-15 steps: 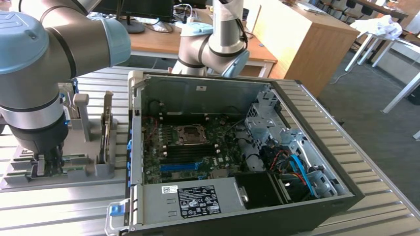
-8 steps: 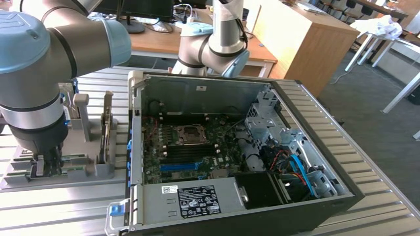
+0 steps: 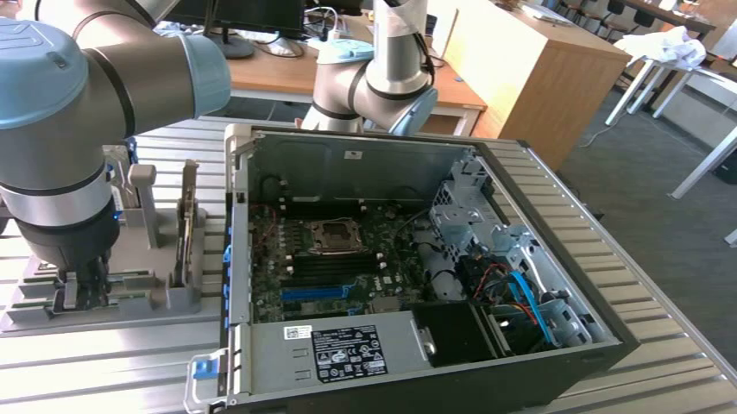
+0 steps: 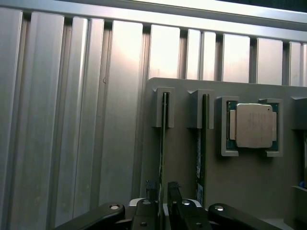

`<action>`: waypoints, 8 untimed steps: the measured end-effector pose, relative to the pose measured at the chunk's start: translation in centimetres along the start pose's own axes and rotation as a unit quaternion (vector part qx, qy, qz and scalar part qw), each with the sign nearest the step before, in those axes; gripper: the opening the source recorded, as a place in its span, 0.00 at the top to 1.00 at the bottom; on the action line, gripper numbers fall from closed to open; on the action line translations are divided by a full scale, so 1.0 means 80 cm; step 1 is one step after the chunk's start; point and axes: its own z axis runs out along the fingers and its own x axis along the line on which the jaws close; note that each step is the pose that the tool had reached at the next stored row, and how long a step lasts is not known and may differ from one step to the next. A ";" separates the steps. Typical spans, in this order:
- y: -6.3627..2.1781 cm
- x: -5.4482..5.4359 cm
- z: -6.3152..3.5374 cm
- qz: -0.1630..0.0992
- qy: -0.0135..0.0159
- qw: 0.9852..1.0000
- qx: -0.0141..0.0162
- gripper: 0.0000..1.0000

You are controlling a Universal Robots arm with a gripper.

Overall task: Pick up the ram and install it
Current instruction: 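Pick up the ram and move it above insertion slot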

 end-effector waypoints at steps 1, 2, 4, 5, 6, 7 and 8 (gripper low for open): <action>0.000 0.000 0.000 0.000 0.000 1.000 0.000 0.77; 0.000 0.000 0.000 0.000 0.000 1.000 0.001 0.77; 0.000 0.000 0.000 0.000 0.000 1.000 0.003 0.77; 0.000 0.000 0.000 0.000 0.000 1.000 0.004 0.77; 0.000 0.000 0.001 0.000 0.000 1.000 0.005 0.77; 0.000 0.000 0.001 -0.001 0.000 1.000 0.006 0.77; 0.000 0.000 0.001 -0.001 0.000 1.000 0.006 0.77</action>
